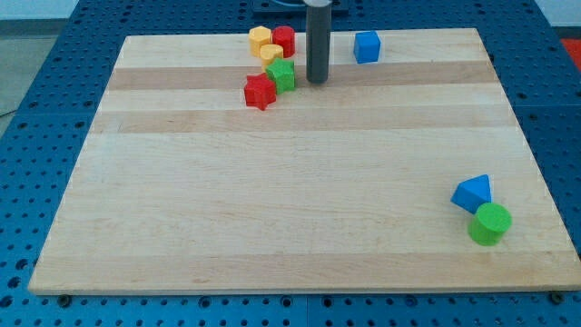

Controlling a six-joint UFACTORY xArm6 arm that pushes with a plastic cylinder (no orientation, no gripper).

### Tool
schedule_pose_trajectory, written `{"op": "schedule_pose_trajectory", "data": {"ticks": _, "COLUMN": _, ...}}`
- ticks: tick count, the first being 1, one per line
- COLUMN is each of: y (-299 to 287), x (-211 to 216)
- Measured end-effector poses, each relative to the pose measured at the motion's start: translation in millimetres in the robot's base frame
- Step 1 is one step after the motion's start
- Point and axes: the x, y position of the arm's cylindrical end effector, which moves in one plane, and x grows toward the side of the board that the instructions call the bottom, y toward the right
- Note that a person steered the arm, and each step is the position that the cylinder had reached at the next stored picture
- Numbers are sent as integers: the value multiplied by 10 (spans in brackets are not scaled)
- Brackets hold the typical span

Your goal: Separate the green star from the red star

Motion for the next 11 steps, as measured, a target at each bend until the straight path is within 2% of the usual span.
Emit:
{"op": "schedule_pose_trajectory", "data": {"ticks": 1, "y": -446, "x": -142}}
{"op": "schedule_pose_trajectory", "data": {"ticks": 2, "y": -951, "x": 414}}
{"op": "schedule_pose_trajectory", "data": {"ticks": 3, "y": -976, "x": 904}}
{"op": "schedule_pose_trajectory", "data": {"ticks": 7, "y": -1002, "x": 787}}
{"op": "schedule_pose_trajectory", "data": {"ticks": 8, "y": -1372, "x": 708}}
{"op": "schedule_pose_trajectory", "data": {"ticks": 9, "y": -1511, "x": 1072}}
{"op": "schedule_pose_trajectory", "data": {"ticks": 10, "y": -998, "x": 1334}}
{"op": "schedule_pose_trajectory", "data": {"ticks": 11, "y": -523, "x": 1334}}
